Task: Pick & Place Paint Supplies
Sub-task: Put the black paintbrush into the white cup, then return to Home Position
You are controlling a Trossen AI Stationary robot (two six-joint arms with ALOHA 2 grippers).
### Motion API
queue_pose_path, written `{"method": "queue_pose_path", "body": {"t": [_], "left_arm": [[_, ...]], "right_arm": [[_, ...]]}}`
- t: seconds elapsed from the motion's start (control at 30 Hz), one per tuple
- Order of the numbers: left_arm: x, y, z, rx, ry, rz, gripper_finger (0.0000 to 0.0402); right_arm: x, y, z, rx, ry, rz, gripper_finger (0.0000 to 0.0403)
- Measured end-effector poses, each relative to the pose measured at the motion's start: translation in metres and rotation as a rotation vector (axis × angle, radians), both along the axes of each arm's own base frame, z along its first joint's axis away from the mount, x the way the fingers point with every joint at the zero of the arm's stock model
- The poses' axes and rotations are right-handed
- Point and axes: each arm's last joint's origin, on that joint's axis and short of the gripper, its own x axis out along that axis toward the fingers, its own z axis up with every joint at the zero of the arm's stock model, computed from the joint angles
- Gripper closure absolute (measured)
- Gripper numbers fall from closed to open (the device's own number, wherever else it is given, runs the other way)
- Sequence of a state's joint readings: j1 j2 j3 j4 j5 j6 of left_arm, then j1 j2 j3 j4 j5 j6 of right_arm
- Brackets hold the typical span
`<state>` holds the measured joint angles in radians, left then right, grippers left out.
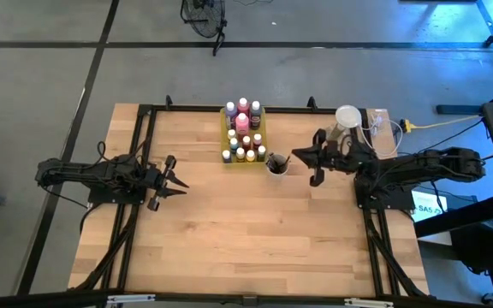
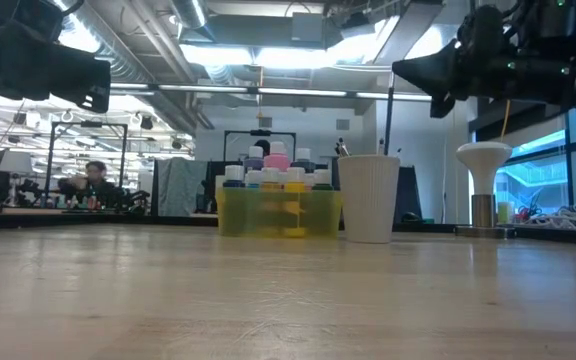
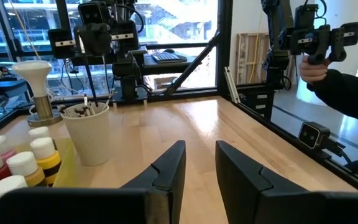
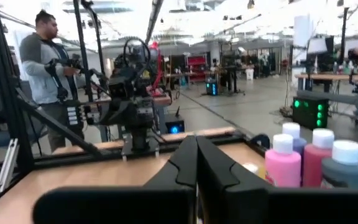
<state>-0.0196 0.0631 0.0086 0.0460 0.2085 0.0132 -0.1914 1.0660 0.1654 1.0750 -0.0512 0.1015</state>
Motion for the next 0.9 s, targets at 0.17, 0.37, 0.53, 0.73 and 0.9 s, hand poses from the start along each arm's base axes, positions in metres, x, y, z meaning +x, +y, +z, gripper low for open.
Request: {"method": "queue_pose_path", "body": {"t": [0.17, 0.37, 0.53, 0.73, 0.9], "left_arm": [[0.000, 0.000, 0.000, -0.001, 0.000, 0.000, 0.0318], [0.000, 0.000, 0.000, -0.009, 0.002, 0.000, 0.0319], [0.000, 0.000, 0.000, -0.017, 0.004, 0.000, 0.0319], [0.000, 0.000, 0.000, -0.018, 0.004, 0.000, 0.0318], [0.000, 0.000, 0.000, -0.036, 0.008, 0.001, 0.0319]], "right_arm": [[0.000, -0.003, -0.004, 0.028, 0.041, -0.013, 0.0374], [0.000, -0.005, -0.005, 0.036, 0.048, -0.025, 0.0319], [0.000, -0.005, -0.005, 0.035, 0.049, -0.025, 0.0271], [0.004, -0.004, 0.005, 0.025, 0.009, -0.006, 0.0233], [0.008, -0.004, 0.022, 0.041, -0.062, 0.016, 0.0227]]}}
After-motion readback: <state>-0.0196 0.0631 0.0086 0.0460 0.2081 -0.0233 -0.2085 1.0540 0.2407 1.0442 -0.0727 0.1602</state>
